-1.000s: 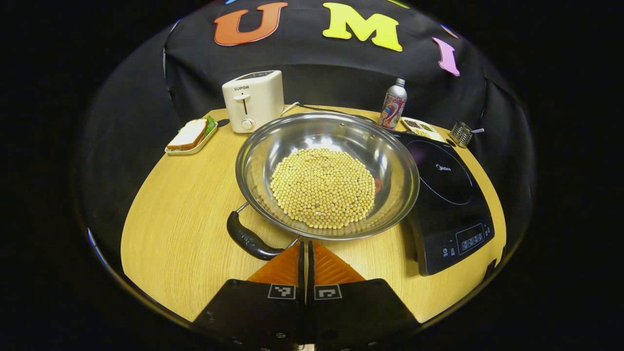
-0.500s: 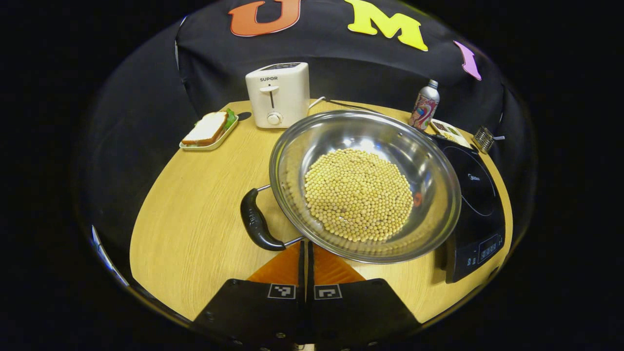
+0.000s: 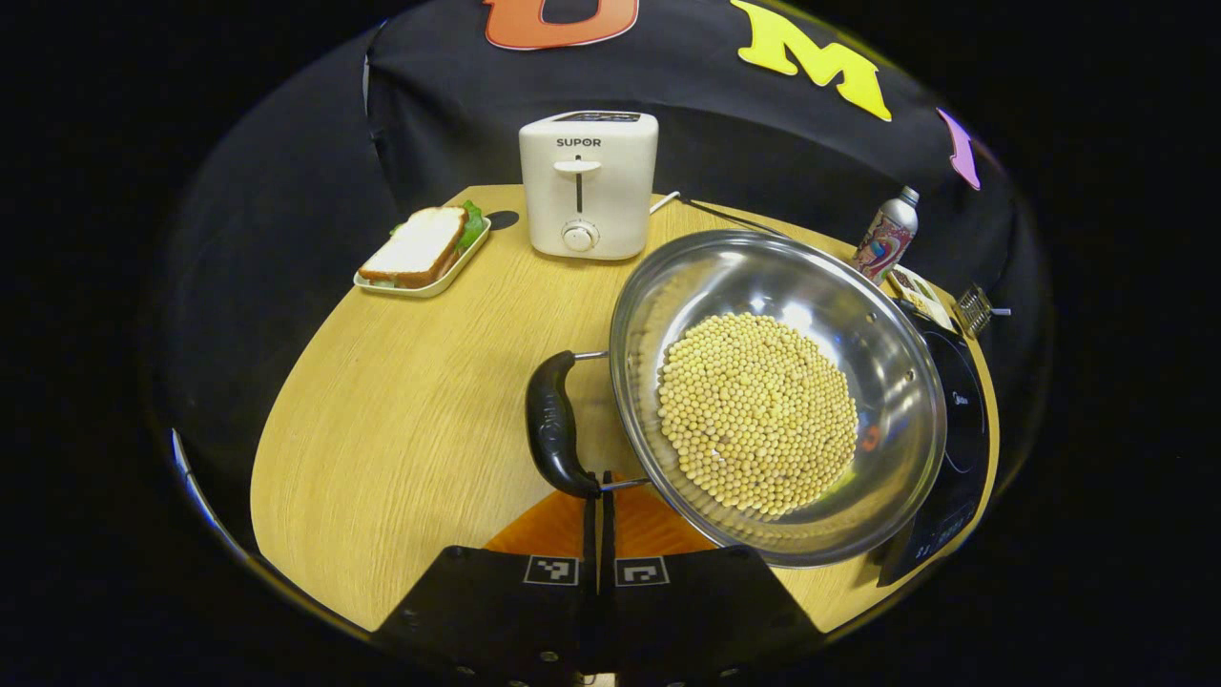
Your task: First push the handle of the pot to place it horizontally, then grasp the pot with both hands and set it on the induction cooktop.
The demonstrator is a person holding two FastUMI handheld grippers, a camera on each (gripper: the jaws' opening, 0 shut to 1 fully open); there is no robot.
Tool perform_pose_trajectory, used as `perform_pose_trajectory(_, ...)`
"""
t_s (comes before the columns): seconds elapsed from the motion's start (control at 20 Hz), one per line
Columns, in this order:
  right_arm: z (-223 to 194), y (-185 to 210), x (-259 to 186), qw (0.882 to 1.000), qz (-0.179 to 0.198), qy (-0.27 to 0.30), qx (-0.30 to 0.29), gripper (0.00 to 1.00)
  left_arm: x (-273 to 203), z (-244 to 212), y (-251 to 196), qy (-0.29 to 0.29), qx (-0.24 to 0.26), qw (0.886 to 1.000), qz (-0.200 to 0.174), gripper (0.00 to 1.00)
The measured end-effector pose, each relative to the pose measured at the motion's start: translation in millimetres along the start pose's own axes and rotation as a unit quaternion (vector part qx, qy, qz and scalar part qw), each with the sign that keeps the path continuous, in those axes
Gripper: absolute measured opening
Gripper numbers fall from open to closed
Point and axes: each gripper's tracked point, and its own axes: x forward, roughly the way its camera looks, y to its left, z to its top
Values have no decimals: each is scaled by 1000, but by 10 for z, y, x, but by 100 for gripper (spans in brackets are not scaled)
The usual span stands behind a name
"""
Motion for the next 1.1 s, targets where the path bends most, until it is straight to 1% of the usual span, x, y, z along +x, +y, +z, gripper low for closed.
perform_pose_trajectory(0.1, -23, 40, 52, 1000, -1, 6, -1, 100, 44, 77, 37, 1, -2, 1000, 1, 0)
perform_pose_trajectory(0.15, -35, 55, 71, 1000, -1, 9, -1, 97, 62, 107, 57, 1, -3, 1000, 1, 0)
perform_pose_trajectory(0.25, -42, 91, 105, 1000, -2, 11, -2, 100, 104, 176, 96, 3, -3, 1000, 3, 0)
perform_pose_trajectory(0.3, -49, 118, 126, 1000, -3, 12, -1, 97, 135, 211, 107, 4, -3, 1000, 5, 0)
perform_pose_trajectory(0.35, -60, 152, 138, 1000, -1, 15, -1, 97, 157, 251, 122, 2, -1, 1000, 7, 11)
perform_pose_trajectory(0.45, -99, 233, 137, 1000, 3, 21, -3, 100, 203, 317, 125, 1, 0, 1000, 8, 11)
perform_pose_trajectory(0.5, -120, 257, 135, 1000, 3, 22, -5, 97, 225, 353, 140, -1, 0, 1000, 9, 0)
perform_pose_trajectory(0.55, -120, 282, 131, 1000, 3, 23, -8, 100, 251, 388, 155, -1, 2, 1000, 13, 0)
perform_pose_trajectory(0.6, -148, 306, 131, 1000, 3, 25, -8, 98, 270, 415, 156, -4, 1, 1000, 16, 11)
perform_pose_trajectory(0.65, -172, 324, 128, 1000, 2, 29, -8, 98, 295, 451, 163, -6, 0, 1000, 19, 0)
perform_pose_trajectory(0.85, -286, 364, 91, 999, -2, 46, -10, 98, 337, 488, 208, -11, -2, 999, 30, 0)
perform_pose_trajectory(0.9, -316, 357, 88, 999, -5, 48, -9, 97, 334, 497, 221, -14, 0, 999, 33, 11)
perform_pose_trajectory(0.95, -338, 362, 86, 999, -6, 51, -6, 98, 317, 499, 250, -16, 1, 999, 37, 0)
perform_pose_trajectory(1.05, -400, 413, 98, 998, -1, 58, 3, 98, 253, 474, 265, -22, 6, 999, 45, 0)
perform_pose_trajectory(1.1, -439, 462, 106, 998, 4, 61, 8, 97, 191, 462, 228, -27, 5, 999, 37, 0)
